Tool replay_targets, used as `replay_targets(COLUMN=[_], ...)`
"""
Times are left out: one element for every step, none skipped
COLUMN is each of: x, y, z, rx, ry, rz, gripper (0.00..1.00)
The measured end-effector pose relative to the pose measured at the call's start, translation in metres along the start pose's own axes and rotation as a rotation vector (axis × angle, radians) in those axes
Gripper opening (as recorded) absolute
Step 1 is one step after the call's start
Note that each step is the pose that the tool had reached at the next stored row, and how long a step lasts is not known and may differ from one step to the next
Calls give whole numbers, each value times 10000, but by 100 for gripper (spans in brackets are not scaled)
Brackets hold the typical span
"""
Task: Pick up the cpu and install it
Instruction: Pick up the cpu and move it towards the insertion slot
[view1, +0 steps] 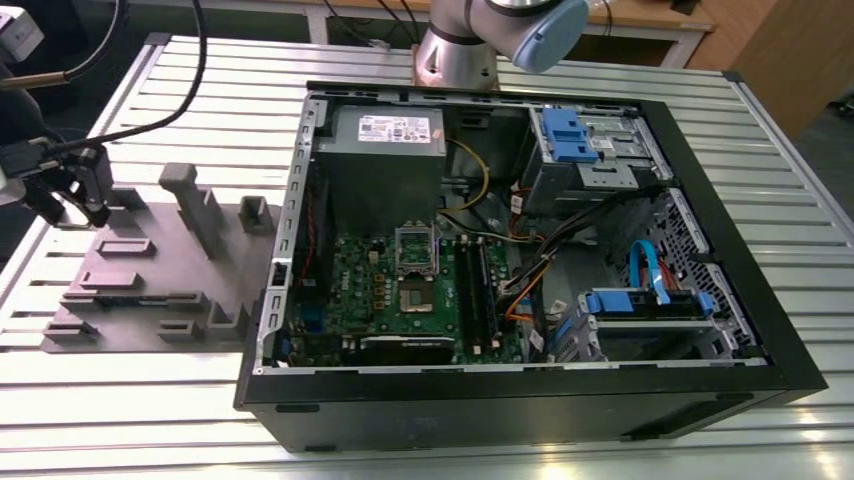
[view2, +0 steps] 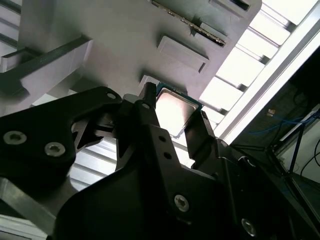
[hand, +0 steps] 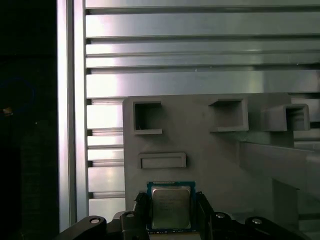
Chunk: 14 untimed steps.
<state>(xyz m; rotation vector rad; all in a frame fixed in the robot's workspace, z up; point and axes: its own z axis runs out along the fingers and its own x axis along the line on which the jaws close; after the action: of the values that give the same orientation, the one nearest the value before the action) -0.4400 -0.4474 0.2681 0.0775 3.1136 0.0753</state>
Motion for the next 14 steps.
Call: replay_targets(x=[-1, -1, -2, -2, -2, -2, -2, -2, -2, -2, -2, -2, -2, -2], y=[2, 3, 4, 4, 4, 4, 4, 4, 4, 4, 4, 4, 4, 4], z=[-28, -56, -74, -81, -80, -80, -81, -81, -81, -81, -81, -81, -81, -81], rx=[0, 0, 1, 0, -1, 0, 2, 3, 3, 3, 3, 4, 3, 4], ry=[0, 0, 1, 0, -2, -2, 0, 0, 1, 0, 0, 0, 0, 0], rz=[1, 0, 0, 0, 0, 0, 0, 0, 0, 0, 0, 0, 0, 0], gripper=[47, 47, 47, 47, 47, 47, 47, 47, 47, 47, 47, 47, 47, 47])
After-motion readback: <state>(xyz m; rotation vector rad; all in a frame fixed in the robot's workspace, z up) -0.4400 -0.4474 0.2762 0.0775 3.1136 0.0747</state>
